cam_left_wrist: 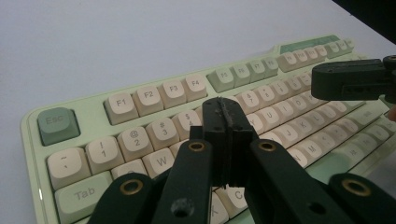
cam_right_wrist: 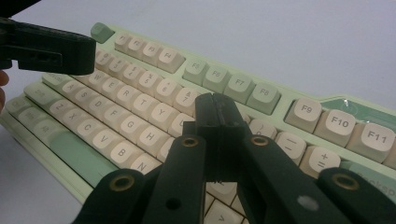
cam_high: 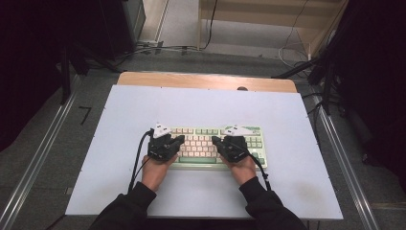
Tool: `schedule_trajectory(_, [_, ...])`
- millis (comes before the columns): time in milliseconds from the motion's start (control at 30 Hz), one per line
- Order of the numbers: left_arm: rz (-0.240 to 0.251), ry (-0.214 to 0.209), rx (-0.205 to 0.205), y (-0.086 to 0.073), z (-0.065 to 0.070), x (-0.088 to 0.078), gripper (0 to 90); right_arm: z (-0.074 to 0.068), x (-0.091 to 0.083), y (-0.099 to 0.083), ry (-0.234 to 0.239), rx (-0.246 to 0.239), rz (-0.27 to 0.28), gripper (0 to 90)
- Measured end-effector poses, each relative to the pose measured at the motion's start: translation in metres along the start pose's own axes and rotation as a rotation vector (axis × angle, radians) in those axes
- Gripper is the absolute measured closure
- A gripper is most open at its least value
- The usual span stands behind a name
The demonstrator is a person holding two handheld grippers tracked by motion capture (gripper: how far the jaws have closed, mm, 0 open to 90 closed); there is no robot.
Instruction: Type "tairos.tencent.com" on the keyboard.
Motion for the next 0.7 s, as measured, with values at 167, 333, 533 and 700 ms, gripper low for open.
schedule_trajectory(167, [0.0,0.0,-0.005,-0.0005,-0.0008,-0.0025,90.0,-0.0005,0.0004,-0.0003,0.002,-0.002,0.001,87.5])
schedule_trajectory(333, [0.002,0.004,-0.001,-0.0018,-0.0018,-0.0043,90.0,0.0007,0.0008,-0.0008,-0.002,0.003,-0.004,87.5])
schedule_trajectory(533, [0.0,0.009,-0.005,-0.0031,-0.0031,-0.0061,90.0,0.0018,0.0017,-0.0015,-0.008,0.004,-0.007,87.5])
schedule_trajectory(700, [0.004,0.011,-0.005,-0.0032,-0.0039,-0.0074,90.0,0.0028,0.0051,-0.0039,-0.019,0.0,-0.021,87.5])
Point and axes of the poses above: each handheld gripper's, and its own axes: x roughly forward along the jaws, y roughly out of its top, z roughly to its right, the point moved 1 cm from there along x, roughly forward along the jaws, and after that the axes turned 7 degrees about z, right-handed, at the moved point
